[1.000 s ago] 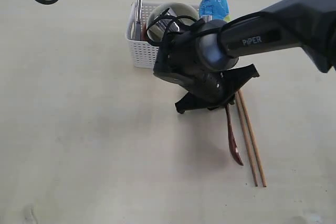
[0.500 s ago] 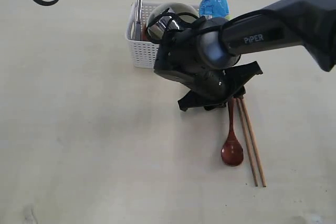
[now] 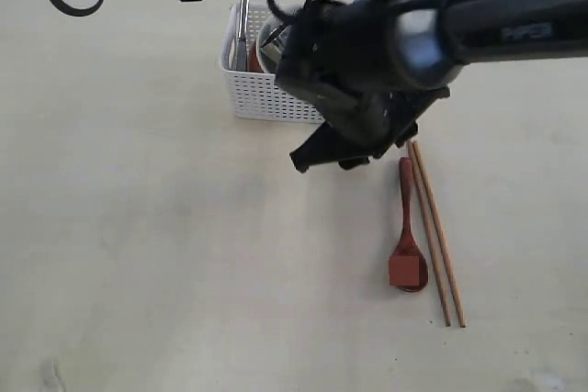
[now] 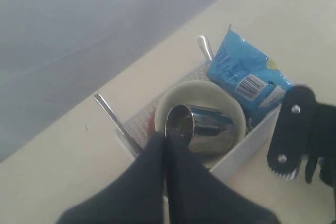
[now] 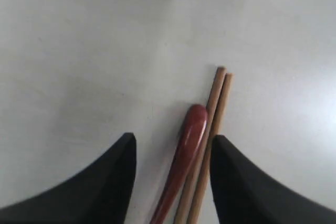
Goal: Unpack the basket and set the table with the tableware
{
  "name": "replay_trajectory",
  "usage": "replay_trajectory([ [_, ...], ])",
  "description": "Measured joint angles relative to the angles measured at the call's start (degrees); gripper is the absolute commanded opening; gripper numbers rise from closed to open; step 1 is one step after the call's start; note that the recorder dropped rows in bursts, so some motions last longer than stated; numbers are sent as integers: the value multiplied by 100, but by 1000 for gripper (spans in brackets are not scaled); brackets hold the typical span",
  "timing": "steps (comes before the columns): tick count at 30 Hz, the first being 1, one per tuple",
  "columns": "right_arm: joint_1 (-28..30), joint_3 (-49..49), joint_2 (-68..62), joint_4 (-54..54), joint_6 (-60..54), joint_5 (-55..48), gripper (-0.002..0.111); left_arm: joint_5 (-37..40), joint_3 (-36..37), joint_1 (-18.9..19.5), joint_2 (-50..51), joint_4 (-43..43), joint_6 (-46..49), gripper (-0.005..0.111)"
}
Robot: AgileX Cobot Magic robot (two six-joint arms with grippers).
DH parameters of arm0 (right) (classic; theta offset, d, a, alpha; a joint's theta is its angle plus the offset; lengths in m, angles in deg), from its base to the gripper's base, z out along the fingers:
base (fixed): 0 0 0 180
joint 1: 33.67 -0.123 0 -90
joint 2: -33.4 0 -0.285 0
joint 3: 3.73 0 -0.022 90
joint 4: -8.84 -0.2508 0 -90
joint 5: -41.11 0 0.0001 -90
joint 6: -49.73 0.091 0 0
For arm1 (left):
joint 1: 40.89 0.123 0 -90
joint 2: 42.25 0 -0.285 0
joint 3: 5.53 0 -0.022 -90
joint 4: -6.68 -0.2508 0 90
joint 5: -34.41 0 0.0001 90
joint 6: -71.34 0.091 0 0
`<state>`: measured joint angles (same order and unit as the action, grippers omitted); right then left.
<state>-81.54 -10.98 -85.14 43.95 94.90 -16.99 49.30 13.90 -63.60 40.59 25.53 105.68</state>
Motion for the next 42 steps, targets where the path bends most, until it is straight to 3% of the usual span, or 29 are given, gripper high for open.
replay_trajectory([
  [4,327,0,728,21,-378,268,44,159,0,0,0,-169,10,0],
  [11,1448,-10,1707,34,-685,1182,44,311,0,63,0,-183,-70,0],
  [16,2105,-10,1932,-84,-1180,1907,44,311,0,613,0,-183,-553,2],
  [20,2703,-20,1909,-129,-1325,2245,44,311,0,1150,133,-183,-711,18],
  [24,3294,-298,1900,-129,-1386,2794,44,1,11,1426,527,-58,-803,49],
  [28,3915,-811,1874,-129,-1411,3597,44,-885,-31,1439,1063,487,-847,69],
  [32,4397,-1297,1853,-128,-1510,4453,44,-1590,-468,1313,1770,1046,-858,69],
  [42,4614,-1374,1843,-249,-1520,5186,44,-1521,-2402,947,3768,1517,-858,69],
])
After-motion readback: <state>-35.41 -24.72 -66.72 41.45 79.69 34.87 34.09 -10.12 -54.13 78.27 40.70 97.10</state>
